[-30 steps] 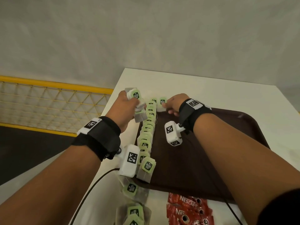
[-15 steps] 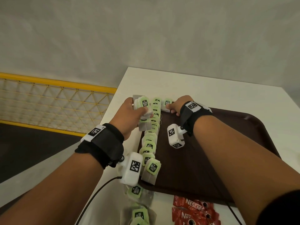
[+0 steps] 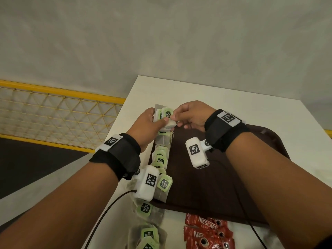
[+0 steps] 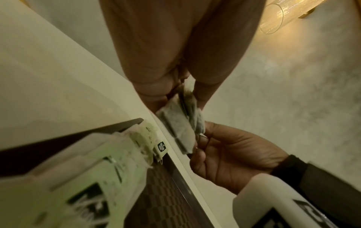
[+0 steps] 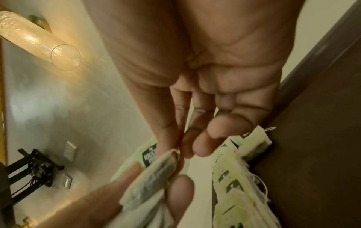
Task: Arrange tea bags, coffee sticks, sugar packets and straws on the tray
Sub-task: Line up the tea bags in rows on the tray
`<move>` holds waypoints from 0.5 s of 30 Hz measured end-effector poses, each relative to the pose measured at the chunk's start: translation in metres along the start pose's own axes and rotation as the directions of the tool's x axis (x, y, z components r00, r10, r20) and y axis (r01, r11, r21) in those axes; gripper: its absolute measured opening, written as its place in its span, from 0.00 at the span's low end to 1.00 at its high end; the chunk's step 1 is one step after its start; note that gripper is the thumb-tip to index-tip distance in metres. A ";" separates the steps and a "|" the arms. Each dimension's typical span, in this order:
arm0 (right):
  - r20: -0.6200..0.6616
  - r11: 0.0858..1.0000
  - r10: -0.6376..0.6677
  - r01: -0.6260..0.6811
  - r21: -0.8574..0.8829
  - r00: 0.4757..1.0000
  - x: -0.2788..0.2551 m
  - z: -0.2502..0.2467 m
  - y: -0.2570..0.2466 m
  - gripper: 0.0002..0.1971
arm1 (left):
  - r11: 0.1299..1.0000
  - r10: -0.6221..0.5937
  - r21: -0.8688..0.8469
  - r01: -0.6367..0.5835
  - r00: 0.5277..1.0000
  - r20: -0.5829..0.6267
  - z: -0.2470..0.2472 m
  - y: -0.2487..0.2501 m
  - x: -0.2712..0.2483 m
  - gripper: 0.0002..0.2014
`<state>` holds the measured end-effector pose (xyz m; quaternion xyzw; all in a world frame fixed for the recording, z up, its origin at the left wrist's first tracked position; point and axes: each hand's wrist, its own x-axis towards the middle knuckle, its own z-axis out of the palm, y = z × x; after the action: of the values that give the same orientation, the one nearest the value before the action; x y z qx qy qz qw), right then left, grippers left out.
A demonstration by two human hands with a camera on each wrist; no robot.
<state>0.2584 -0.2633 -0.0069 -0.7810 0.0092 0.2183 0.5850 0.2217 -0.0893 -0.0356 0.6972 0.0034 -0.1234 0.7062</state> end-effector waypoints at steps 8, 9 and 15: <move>-0.198 0.963 0.157 -0.106 0.248 0.968 0.007 -0.019 0.022 0.06 | 0.988 -0.102 -0.116 0.107 0.994 0.042 -0.004 0.007 0.006 0.12; -0.226 0.959 0.191 -0.133 0.250 0.955 0.008 -0.020 0.024 0.05 | 0.988 -0.106 -0.109 0.110 0.994 0.037 -0.006 0.008 0.008 0.13; -0.315 0.940 0.326 -0.341 0.007 0.891 0.026 -0.011 0.024 0.05 | 0.986 -0.116 -0.113 0.119 0.993 0.027 -0.013 0.010 0.014 0.14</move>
<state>0.2789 -0.2750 -0.0348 -0.8062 0.2301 0.1897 0.5109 0.2392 -0.0790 -0.0286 0.6527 0.0444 -0.1714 0.7366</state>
